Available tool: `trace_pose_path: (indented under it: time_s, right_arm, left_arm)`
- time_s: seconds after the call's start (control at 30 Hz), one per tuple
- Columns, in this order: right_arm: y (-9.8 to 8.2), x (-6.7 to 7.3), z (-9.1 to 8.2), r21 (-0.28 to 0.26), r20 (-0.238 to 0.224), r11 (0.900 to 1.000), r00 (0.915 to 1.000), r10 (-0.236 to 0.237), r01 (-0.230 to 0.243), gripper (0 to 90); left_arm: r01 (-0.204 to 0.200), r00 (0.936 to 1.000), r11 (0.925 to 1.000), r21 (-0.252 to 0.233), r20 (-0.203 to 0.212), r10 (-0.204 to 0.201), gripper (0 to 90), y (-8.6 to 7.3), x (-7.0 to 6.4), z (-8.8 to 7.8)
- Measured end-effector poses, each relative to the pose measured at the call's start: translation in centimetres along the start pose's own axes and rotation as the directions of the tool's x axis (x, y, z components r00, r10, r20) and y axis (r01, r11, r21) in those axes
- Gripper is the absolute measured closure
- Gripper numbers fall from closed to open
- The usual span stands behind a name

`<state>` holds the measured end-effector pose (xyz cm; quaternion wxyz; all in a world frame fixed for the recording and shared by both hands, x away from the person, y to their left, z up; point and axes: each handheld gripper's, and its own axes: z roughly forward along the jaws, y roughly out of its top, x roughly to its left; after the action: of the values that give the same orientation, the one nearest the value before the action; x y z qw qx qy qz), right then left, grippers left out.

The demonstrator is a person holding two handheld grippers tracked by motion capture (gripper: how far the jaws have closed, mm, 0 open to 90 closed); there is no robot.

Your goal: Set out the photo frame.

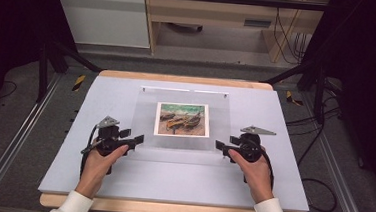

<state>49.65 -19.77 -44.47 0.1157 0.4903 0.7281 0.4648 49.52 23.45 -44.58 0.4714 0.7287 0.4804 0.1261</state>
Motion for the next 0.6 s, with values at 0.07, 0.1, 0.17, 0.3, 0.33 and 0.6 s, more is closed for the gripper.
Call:
trace_pose_path:
  time_s: [0.07,0.1,0.17,0.3,0.33,0.6]
  right_arm:
    - [-0.1,0.1,-0.1,0.0,0.004,1.0,1.0,-0.007,0.007,32.9]
    - [-0.2,0.3,-0.5,-0.005,0.011,1.0,0.9998,-0.017,0.017,35.6]
    - [-0.4,0.5,-0.7,-0.01,0.017,1.0,0.9996,-0.02,0.021,37.4]
    - [-0.8,0.7,-1.3,-0.018,0.026,0.999,0.9988,-0.043,0.043,40.8]
    - [-0.8,0.7,-1.3,-0.018,0.026,0.999,0.9988,-0.043,0.043,40.8]
    - [-1.2,1.1,-1.8,-0.021,0.036,0.998,0.9976,-0.059,0.059,44.9]
  left_arm:
    - [0.001,1.0,1.0,-0.01,-0.006,-0.001,36.5,-0.2,-0.1,-0.3]
    - [0.002,1.0,0.9999,-0.016,-0.008,-0.002,38.4,-0.3,-0.2,-0.5]
    - [-0.007,0.9998,0.9998,-0.017,-0.017,0.007,39.9,-0.5,-0.4,-0.9]
    - [-0.007,0.9996,0.9997,-0.024,-0.028,0.006,42.9,-0.7,-0.6,-1.2]
    - [-0.007,0.9996,0.9997,-0.024,-0.028,0.006,43.3,-0.7,-0.6,-1.2]
    - [-0.001,0.9991,0.9992,-0.04,-0.042,-0.001,48.1,-1.2,-1.0,-1.8]
